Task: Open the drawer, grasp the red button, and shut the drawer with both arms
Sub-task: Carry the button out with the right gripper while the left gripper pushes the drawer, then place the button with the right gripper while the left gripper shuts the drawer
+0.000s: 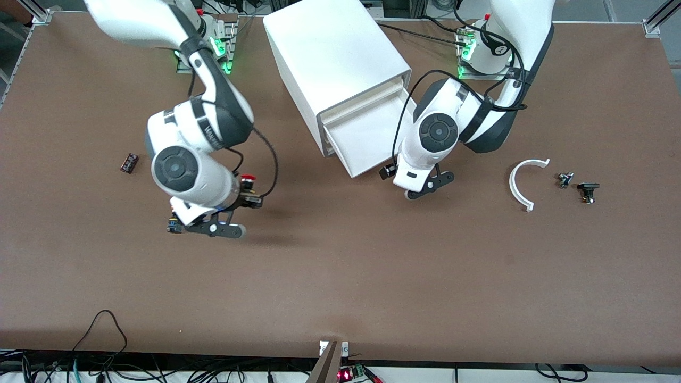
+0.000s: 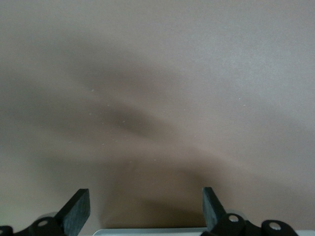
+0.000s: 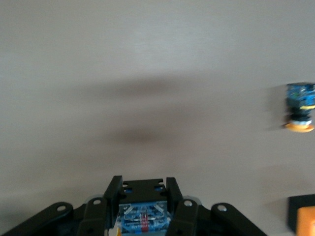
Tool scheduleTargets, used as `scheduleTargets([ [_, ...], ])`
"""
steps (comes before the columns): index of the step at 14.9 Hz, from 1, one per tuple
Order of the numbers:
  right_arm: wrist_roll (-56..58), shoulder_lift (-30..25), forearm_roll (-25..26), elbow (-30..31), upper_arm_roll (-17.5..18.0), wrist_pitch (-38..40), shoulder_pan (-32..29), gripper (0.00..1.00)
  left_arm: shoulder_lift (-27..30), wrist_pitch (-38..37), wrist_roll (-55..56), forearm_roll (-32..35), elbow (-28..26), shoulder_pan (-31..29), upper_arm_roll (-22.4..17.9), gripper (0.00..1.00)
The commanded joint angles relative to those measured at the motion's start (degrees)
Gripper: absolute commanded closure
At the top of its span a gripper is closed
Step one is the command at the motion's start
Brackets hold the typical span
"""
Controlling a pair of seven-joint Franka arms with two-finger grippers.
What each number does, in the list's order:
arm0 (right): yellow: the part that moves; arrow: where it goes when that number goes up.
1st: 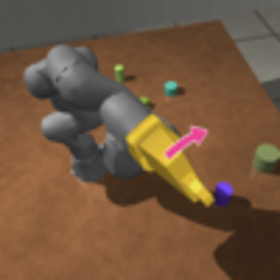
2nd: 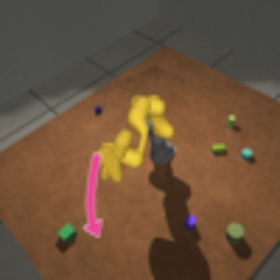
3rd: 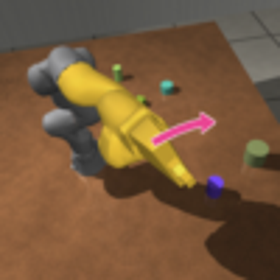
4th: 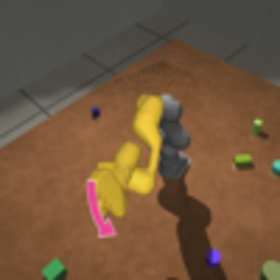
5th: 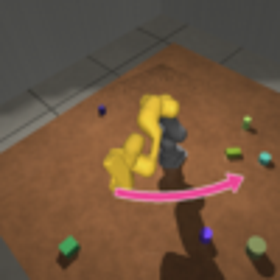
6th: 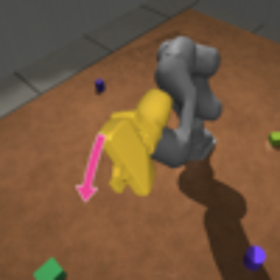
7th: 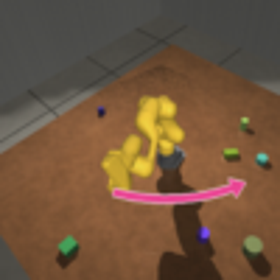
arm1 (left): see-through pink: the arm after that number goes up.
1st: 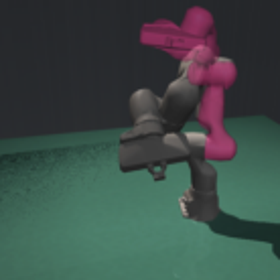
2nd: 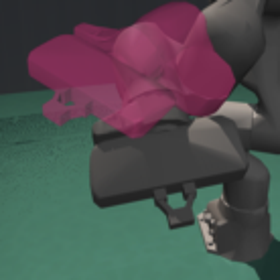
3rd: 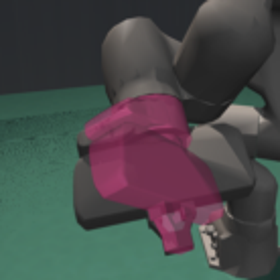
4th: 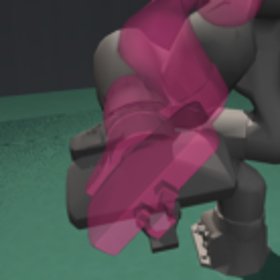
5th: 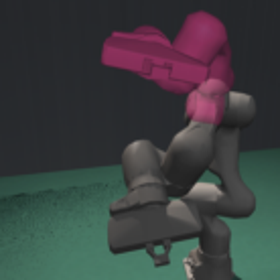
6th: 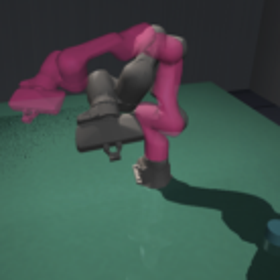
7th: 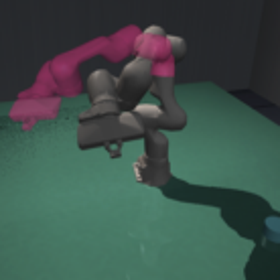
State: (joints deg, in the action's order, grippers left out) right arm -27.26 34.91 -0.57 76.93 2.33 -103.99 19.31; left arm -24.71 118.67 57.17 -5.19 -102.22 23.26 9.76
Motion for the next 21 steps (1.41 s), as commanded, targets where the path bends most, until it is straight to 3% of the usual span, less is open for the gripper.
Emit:
scheduleTargets([
  [1,4.31,-0.54,3.89,3.74,-1.01,-2.43,-0.94,1.00,3.44,4.72,1.80,1.67,-6.22,0.91,-0.27,0.00],
  [4,6.68,0.33,6.81,6.73,-1.36,-7.53,-2.08,1.00,3.96,4.38,2.24,1.67,-6.32,1.88,0.61,0.00],
  [11,18.02,2.09,6.72,16.57,-1.28,-24.58,-9.19,1.00,4.41,4.20,7.86,1.50,-8.16,1.70,7.54,0.00],
  [17,17.86,3.76,6.19,22.11,-1.28,-34.43,-9.73,0.97,4.49,4.29,8.92,0.53,-8.43,1.18,12.21,0.00],
  [18,17.51,4.11,6.19,22.21,-1.28,-34.70,-9.91,0.92,4.58,4.20,9.01,0.53,-8.60,1.09,13.17,0.00],
  [19,17.42,4.20,6.19,22.12,-1.28,-34.62,-9.99,0.75,4.58,4.20,9.10,0.35,-8.69,0.57,14.14,0.00],
  [21,17.33,4.21,6.11,21.95,-1.28,-34.53,-10.17,0.16,4.67,4.12,9.62,-1.13,-8.69,0.39,14.59,0.00],
])
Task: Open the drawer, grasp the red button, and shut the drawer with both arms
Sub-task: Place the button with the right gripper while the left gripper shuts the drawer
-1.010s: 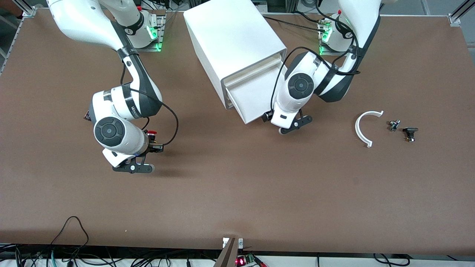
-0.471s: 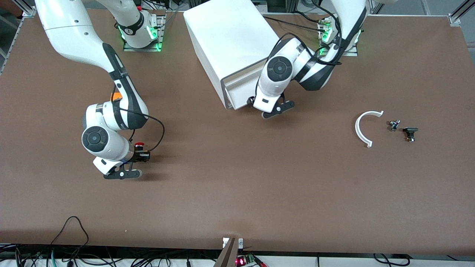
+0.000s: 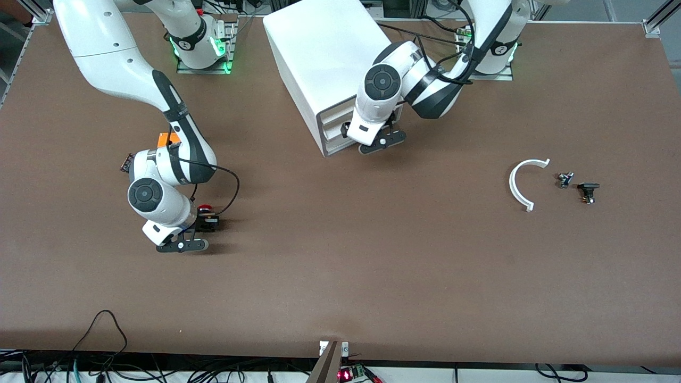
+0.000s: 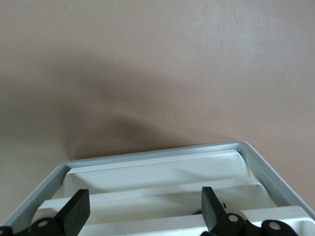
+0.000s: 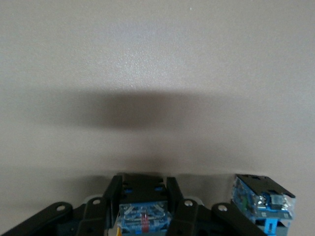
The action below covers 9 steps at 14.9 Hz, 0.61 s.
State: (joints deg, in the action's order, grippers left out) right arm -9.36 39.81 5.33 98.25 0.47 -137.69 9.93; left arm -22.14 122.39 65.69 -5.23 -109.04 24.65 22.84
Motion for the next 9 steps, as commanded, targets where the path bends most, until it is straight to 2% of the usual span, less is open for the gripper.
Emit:
scheduleTargets([
  [1,-0.49,-0.79,0.04,0.45,0.58,-0.74,-0.87,0.01,2.36,0.30,1.37,-1.19,-1.88,-1.00,1.59,0.00],
  [4,-0.83,-3.68,0.03,0.19,0.67,2.05,-1.14,0.01,2.63,-0.57,2.42,-1.19,-1.88,-1.00,3.08,0.00],
  [9,-2.77,-9.22,0.21,-7.35,0.85,16.54,-0.96,0.01,2.63,-1.02,2.61,-1.19,-1.88,-0.57,3.26,0.00],
])
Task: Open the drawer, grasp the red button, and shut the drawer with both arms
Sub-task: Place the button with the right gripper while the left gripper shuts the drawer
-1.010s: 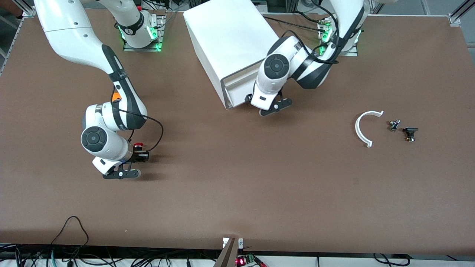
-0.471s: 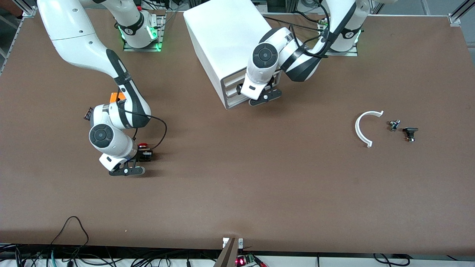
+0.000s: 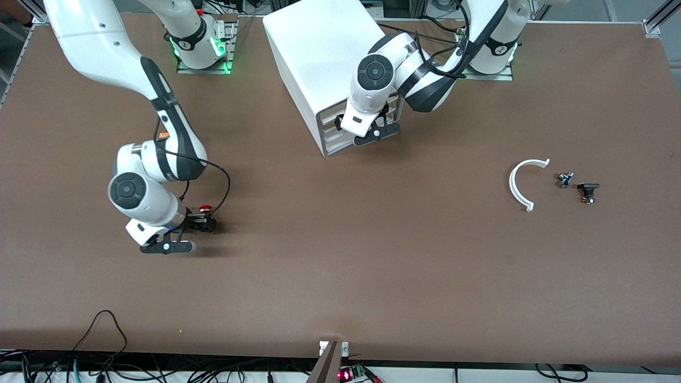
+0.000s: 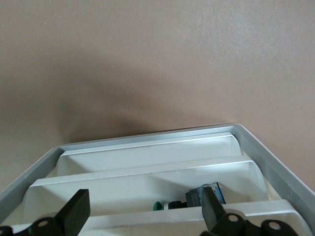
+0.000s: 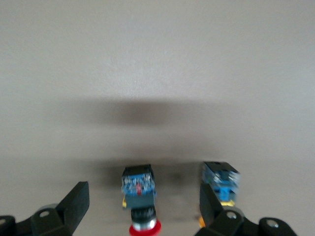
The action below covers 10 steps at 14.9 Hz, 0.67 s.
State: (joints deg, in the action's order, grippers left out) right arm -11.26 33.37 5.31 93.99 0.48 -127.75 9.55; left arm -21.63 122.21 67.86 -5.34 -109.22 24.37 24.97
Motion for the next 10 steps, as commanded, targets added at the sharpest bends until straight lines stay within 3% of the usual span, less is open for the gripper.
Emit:
scheduleTargets([
  [1,-0.87,-3.04,0.14,-5.55,1.01,9.86,-0.58,0.01,2.12,-0.84,0.52,-1.08,-1.70,-0.11,1.13,0.00],
  [3,-1.04,-3.40,0.05,-10.65,1.19,16.37,-0.58,0.01,2.03,-0.84,0.52,-1.08,-1.70,-0.11,1.13,0.00],
  [6,0.97,-8.04,-1.61,-11.20,0.84,18.68,-0.85,0.01,2.03,-2.58,0.08,-1.08,-0.83,-0.89,0.87,0.00],
  [10,6.51,-13.75,-7.16,-11.02,-0.48,23.85,-2.95,0.01,2.03,-11.88,-1.06,0.07,6.45,-5.28,0.43,0.00],
])
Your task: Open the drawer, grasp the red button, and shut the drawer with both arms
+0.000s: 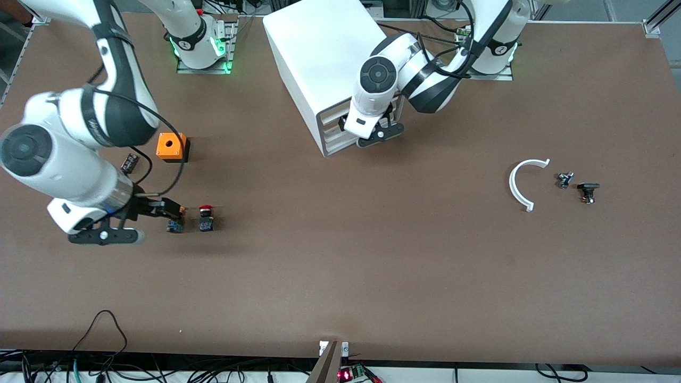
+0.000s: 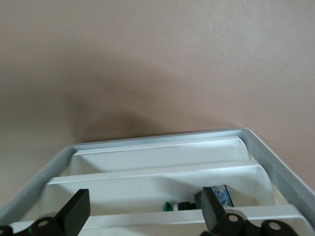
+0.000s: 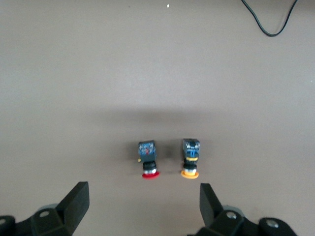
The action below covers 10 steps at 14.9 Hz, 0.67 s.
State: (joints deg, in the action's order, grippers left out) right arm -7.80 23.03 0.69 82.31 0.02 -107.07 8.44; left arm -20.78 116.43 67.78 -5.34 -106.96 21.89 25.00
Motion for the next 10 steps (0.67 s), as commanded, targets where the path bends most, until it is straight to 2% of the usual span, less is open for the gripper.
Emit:
scheduleTargets([
  [1,3.75,-4.82,-2.62,0.92,-0.46,4.67,-2.28,0.01,1.18,-8.74,-2.47,0.07,6.56,-4.38,0.40,0.00],
  [4,4.55,-9.65,-2.54,2.32,-1.42,8.63,-2.29,0.01,1.27,-16.47,-11.85,0.59,12.45,-9.57,0.23,0.00],
  [7,4.99,-15.36,-2.36,7.76,-1.60,8.47,-2.29,0.01,1.36,-24.56,-22.66,6.81,18.08,-13.36,0.23,0.00],
  [8,4.99,-17.73,-2.10,9.52,-1.86,7.85,-2.29,0.01,1.36,-29.03,-29.48,9.27,23.23,-15.89,0.31,0.00],
  [10,4.90,-19.77,-1.75,9.63,-2.04,8.81,-2.20,0.01,1.36,-33.27,-40.65,9.38,27.75,-19.94,0.32,0.00],
])
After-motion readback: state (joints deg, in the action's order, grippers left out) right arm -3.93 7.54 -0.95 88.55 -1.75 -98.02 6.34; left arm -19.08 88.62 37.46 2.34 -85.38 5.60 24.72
